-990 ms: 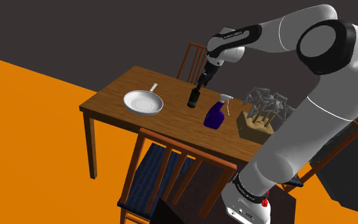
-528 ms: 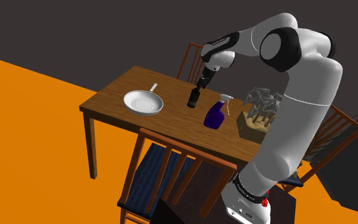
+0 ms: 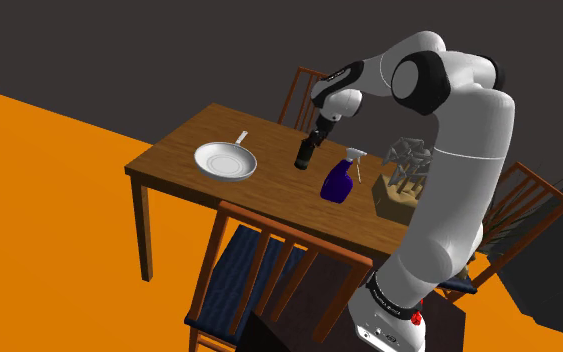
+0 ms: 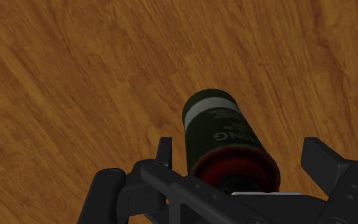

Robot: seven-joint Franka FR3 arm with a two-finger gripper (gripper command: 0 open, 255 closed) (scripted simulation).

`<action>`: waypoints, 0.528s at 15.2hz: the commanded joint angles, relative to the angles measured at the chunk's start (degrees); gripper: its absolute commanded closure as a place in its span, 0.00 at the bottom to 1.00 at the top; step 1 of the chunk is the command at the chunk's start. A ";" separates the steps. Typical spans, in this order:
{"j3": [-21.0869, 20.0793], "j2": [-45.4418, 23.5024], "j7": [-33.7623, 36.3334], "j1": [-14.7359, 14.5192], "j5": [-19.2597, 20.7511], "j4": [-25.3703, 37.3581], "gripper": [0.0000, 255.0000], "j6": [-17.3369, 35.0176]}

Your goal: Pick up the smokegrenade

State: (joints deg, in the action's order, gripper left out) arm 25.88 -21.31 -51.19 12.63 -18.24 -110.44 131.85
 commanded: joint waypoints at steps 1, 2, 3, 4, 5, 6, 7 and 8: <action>-0.27 -0.78 -0.51 0.25 -0.60 -0.27 0.00 0.97; -0.27 -0.78 -0.51 0.25 -0.60 -0.28 0.00 0.97; -0.24 -0.64 -0.45 0.20 -0.52 -0.36 1.00 0.94; -0.26 -0.73 -0.43 0.20 -0.55 -0.28 1.00 0.94; -0.26 -0.70 -0.42 0.18 -0.54 -0.33 1.00 0.97; -0.27 -0.73 -0.42 0.19 -0.56 -0.33 1.00 1.00; -0.26 -0.73 -0.43 0.20 -0.55 -0.28 1.00 0.94; -0.26 -0.73 -0.45 0.21 -0.56 -0.30 1.00 0.97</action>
State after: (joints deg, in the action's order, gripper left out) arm 25.64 -21.94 -51.63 12.84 -18.80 -110.67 132.81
